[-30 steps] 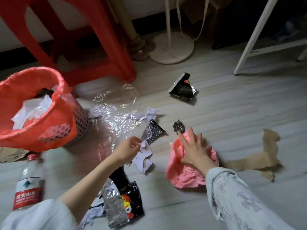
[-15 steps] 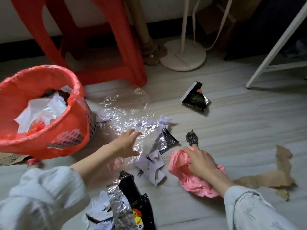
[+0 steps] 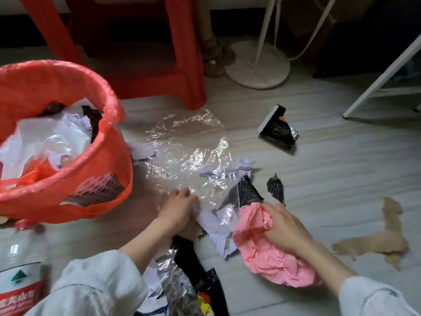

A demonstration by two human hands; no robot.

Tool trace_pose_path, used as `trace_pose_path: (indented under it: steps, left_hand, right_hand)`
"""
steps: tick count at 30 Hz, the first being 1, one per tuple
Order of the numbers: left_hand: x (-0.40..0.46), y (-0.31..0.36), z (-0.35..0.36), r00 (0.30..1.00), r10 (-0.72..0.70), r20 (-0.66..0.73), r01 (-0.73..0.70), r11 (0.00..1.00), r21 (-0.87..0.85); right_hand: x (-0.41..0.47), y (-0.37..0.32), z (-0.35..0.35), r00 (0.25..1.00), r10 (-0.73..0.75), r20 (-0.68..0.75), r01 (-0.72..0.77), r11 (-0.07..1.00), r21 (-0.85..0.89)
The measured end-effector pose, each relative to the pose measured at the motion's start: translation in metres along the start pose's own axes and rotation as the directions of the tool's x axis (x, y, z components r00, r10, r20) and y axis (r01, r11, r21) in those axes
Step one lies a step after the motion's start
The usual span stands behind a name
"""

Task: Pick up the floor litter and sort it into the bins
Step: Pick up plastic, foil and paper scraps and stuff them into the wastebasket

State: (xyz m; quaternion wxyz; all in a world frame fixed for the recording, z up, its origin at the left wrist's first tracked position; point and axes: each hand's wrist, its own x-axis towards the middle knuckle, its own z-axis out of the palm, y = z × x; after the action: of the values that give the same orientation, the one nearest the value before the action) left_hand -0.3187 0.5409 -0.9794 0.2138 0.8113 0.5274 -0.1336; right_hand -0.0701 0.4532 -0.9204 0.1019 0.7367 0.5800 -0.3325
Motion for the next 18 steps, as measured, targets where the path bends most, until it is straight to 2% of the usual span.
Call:
trace_pose_path:
  steps: [5,8,11,14,18]
  left_hand:
    - [-0.011,0.008,-0.01,0.991,-0.041,0.125,0.073,0.961,-0.266]
    - [-0.02,0.01,-0.009,0.995,-0.039,0.09,0.062,0.96,-0.274]
    - [-0.026,0.009,-0.012,0.995,-0.003,0.098,0.03,0.962,-0.271]
    - [-0.031,0.016,-0.021,0.985,0.101,0.137,-0.066,0.968,-0.241]
    - [-0.041,0.021,-0.028,0.964,0.175,0.201,-0.131,0.968,-0.214]
  right_hand:
    - [-0.009,0.0,0.0,0.999,0.044,-0.033,-0.043,0.999,0.032]
    - [-0.014,-0.004,-0.016,0.995,0.036,-0.09,-0.031,0.998,0.059]
    - [-0.025,-0.014,-0.031,0.99,-0.078,-0.114,0.076,0.997,-0.019]
    - [-0.031,-0.028,-0.031,0.968,-0.247,0.036,0.249,0.945,-0.214]
    - [-0.028,-0.045,-0.014,0.934,-0.284,0.219,0.338,0.901,-0.271]
